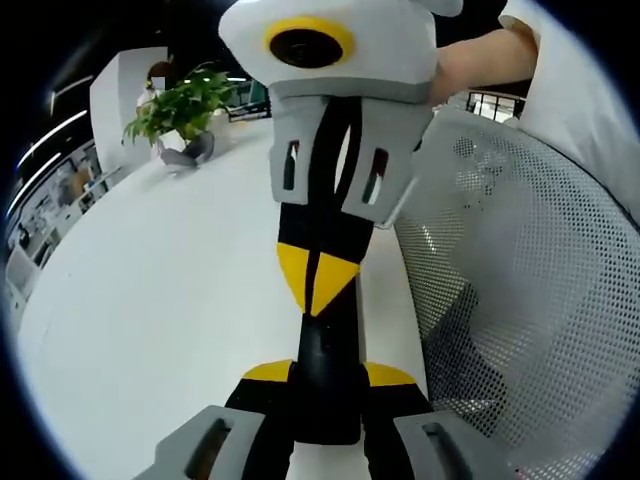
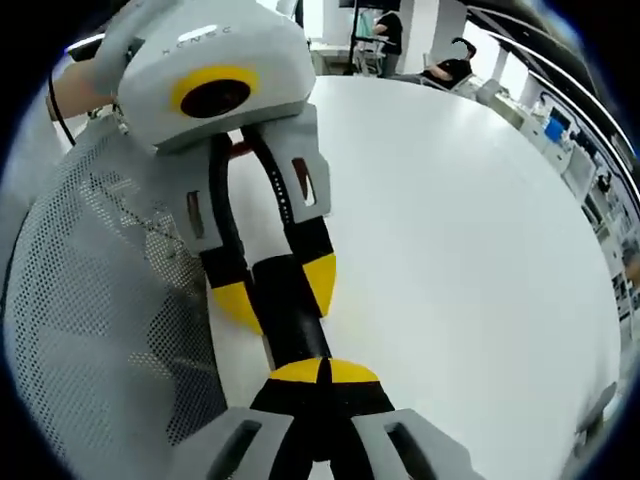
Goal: Press the specified remote control buttons in sequence, fully releasing each button before pressing the next.
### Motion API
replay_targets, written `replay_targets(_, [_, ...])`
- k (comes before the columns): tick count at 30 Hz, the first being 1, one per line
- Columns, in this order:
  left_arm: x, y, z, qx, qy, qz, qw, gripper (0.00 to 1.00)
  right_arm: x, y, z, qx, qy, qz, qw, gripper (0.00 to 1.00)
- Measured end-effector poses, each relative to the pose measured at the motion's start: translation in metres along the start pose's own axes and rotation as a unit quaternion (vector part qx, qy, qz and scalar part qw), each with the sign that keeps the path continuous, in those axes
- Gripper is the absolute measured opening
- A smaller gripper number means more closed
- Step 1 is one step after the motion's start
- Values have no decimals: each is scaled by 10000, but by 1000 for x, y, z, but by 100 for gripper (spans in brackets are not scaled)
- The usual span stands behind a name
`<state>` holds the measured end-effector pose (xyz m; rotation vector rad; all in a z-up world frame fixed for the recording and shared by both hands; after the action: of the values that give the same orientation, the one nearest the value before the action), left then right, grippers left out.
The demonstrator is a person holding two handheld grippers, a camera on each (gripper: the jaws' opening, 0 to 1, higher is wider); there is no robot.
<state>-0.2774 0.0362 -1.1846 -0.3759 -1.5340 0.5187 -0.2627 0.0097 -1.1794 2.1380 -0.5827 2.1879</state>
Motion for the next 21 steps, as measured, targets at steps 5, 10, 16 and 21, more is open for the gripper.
replay_targets(5, [0,0,0,-3,1,-9,10000,24,0,2,0,-186,-109,-24,9998,0])
replay_targets(10, [0,0,0,20,1,31,10000,24,11,-10,-18,-96,-246,474,9985,0])
replay_targets(16, [0,0,0,38,-10,56,10000,24,4,-4,-18,189,-92,209,9996,0])
replay_targets(21, [0,0,0,24,-8,77,10000,24,2,-4,-21,465,93,111,9988,0])
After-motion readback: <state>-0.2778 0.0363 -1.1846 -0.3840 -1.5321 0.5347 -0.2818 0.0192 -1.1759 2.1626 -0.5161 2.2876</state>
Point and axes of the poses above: the point that each gripper's makers call its tool centre point, and the gripper's own axes: x roughly backward along the fingers, z roughly to its right, y roughly out of its underside, the point moved 1 cm from there along x, roughly backward along the fingers, and after that the axes turned 12 degrees about -z, right-handed, at the moved point
